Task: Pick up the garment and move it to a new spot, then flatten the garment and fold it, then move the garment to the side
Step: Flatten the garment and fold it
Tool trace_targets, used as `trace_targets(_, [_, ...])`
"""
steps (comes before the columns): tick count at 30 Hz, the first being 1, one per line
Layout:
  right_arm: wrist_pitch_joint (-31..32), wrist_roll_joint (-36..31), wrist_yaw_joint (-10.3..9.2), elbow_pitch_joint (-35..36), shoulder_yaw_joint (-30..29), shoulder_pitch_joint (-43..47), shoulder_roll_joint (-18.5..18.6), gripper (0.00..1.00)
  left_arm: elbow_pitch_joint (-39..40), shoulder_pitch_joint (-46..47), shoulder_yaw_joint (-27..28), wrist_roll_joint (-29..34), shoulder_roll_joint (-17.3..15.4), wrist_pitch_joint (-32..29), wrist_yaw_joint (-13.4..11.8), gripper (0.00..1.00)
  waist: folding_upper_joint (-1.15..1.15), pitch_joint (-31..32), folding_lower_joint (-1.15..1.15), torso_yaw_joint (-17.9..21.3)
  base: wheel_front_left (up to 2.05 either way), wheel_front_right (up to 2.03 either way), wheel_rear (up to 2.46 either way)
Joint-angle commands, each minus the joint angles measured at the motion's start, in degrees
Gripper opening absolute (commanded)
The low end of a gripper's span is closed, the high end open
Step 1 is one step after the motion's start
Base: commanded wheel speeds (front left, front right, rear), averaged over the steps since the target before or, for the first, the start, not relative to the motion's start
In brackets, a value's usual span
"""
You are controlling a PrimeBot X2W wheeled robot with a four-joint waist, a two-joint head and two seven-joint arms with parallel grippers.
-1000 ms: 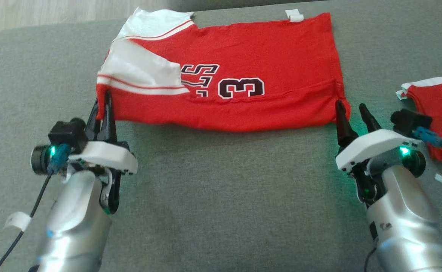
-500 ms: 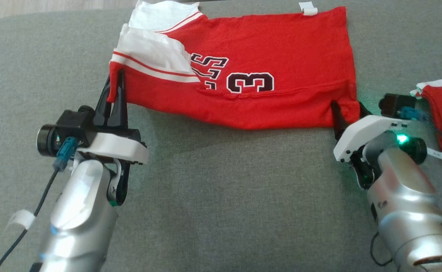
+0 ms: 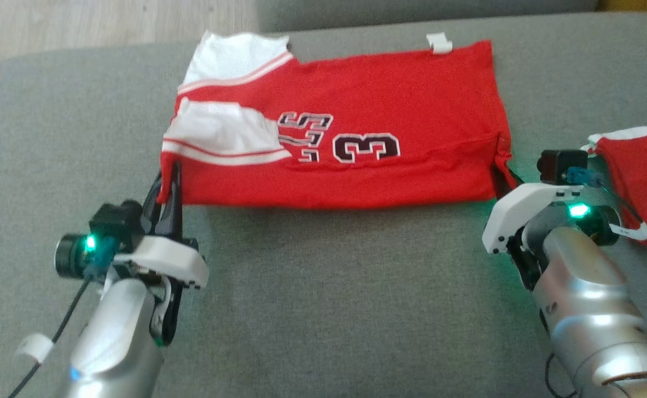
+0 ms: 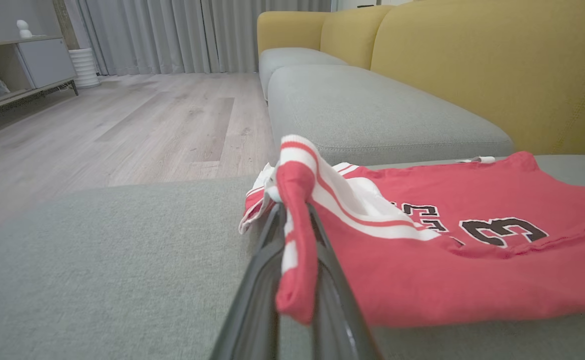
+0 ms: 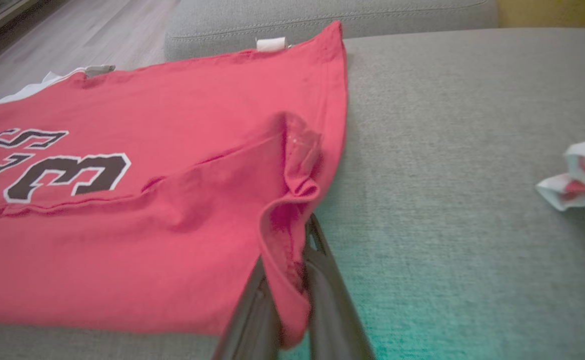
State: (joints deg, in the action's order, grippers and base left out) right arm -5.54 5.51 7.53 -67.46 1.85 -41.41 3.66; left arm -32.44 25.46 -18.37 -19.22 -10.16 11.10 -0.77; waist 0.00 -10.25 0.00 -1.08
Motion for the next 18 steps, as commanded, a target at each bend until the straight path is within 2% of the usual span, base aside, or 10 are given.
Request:
trace_targets(1, [-0.7,-0.7,-0.04,1.1,0.6,0.5,-0.7,0.0,1.3,0.5,1.9,-0.4,-2.0,0.1,-0.1,0.0,0.0,1.7,0.0,0.2,0.0,0.0,0.0])
trace_targets(10, [1.3,1.8,-0.04,2.6,0.2,6.1,-0.4,0.0,0.2,-6.8,0.8,-1.5,-2.4,-1.2,0.0,0.0,0.0,8.9,0.0,1.0,0.0,0.0,0.0])
trace_targets(18, [5.8,6.3,-0.04,9.7,1.4,15.2,0.0,0.0,3.1,-14.4,-0.2,-2.5,-3.3,-3.8,-0.6,0.0,0.0,12.3,0.0,1.6,0.0,0.0,0.0])
